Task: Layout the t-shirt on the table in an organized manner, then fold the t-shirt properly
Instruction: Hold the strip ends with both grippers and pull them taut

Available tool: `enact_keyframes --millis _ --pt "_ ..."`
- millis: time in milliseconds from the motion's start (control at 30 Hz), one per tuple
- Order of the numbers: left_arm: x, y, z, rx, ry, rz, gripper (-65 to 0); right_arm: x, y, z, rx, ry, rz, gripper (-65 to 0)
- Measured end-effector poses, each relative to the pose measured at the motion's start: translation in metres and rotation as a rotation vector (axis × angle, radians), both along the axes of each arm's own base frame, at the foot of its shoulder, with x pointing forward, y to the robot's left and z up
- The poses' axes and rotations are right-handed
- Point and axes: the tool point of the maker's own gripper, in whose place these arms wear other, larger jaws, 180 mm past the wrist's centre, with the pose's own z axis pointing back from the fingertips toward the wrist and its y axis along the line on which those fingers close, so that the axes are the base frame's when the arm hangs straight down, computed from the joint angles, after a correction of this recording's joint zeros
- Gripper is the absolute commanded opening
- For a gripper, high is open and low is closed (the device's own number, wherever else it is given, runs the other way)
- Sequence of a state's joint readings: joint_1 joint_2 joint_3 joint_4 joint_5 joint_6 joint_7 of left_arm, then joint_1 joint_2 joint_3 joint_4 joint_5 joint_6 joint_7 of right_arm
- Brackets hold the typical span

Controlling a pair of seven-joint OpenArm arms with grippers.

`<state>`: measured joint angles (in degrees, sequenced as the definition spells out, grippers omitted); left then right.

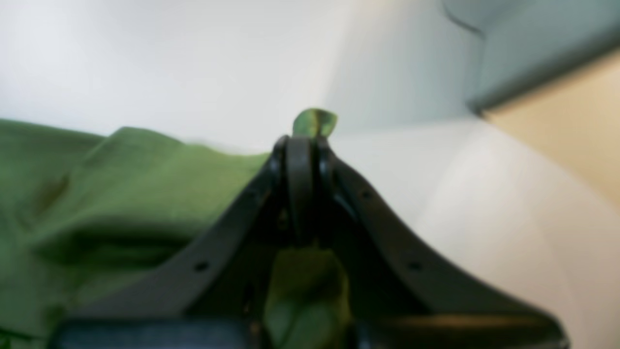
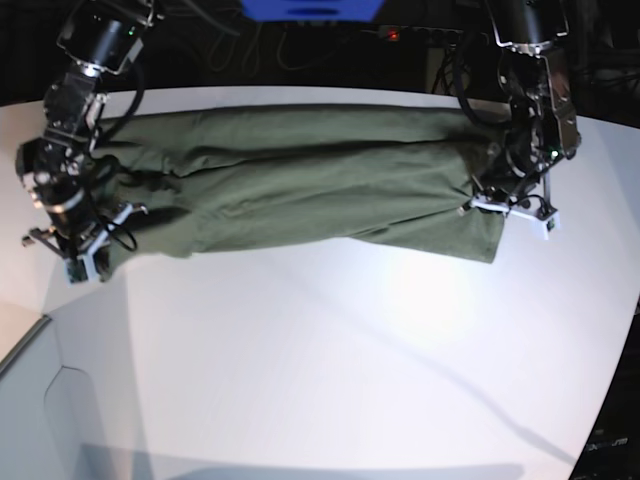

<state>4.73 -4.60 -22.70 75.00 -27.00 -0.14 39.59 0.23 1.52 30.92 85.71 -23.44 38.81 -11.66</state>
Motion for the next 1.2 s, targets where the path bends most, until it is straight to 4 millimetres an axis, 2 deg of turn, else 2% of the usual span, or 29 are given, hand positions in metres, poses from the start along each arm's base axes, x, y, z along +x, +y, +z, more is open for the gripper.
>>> enact_keyframes --millis 133,333,467,533,700,833,933,1067,1133,1200 --pt "0.000 0.000 0.000 0.001 -0.001 0.000 -65.0 -0.025 -0.008 0.005 -0.009 -0.008 -0.048 -65.0" --pt "0.001 0.000 0.001 0.001 -0.003 -0.001 -65.0 -0.065 -0.027 -0.013 -0.021 0.065 -0.111 -65.0" --pt "0.001 0.000 0.001 0.002 -0.003 -0.001 -65.0 -0.077 -0.031 -0.019 -0.021 0.089 -0.125 -65.0" --pt "0.000 0.000 0.001 0.001 -0.002 -0.001 -65.0 -0.079 -0.029 -0.028 -0.001 0.105 -0.125 -65.0" --pt "-0.001 0.000 0.000 0.001 -0.001 -0.001 -65.0 -0.096 -0.024 -0.067 0.060 0.209 -0.134 -65.0" --pt "-0.001 0.000 0.001 0.002 -0.001 -0.001 -65.0 -0.101 -0.024 -0.083 0.092 0.240 -0.132 -64.8" --pt "-0.001 0.000 0.001 0.002 -0.001 -0.002 -65.0 -0.099 -0.026 -0.085 0.091 0.245 -0.129 -52.7" --pt "-0.001 0.001 0.005 0.012 -0.005 -0.005 -65.0 -0.104 -0.032 -0.080 0.066 0.248 -0.136 -29.4" --pt "0.000 0.001 0.015 0.024 -0.029 -0.011 -65.0 -0.105 -0.039 -0.067 0.036 0.222 -0.152 -21.8" --pt "0.002 0.002 0.025 0.037 -0.056 -0.018 -65.0 -0.102 -0.044 -0.052 0.019 0.181 -0.171 -18.4"
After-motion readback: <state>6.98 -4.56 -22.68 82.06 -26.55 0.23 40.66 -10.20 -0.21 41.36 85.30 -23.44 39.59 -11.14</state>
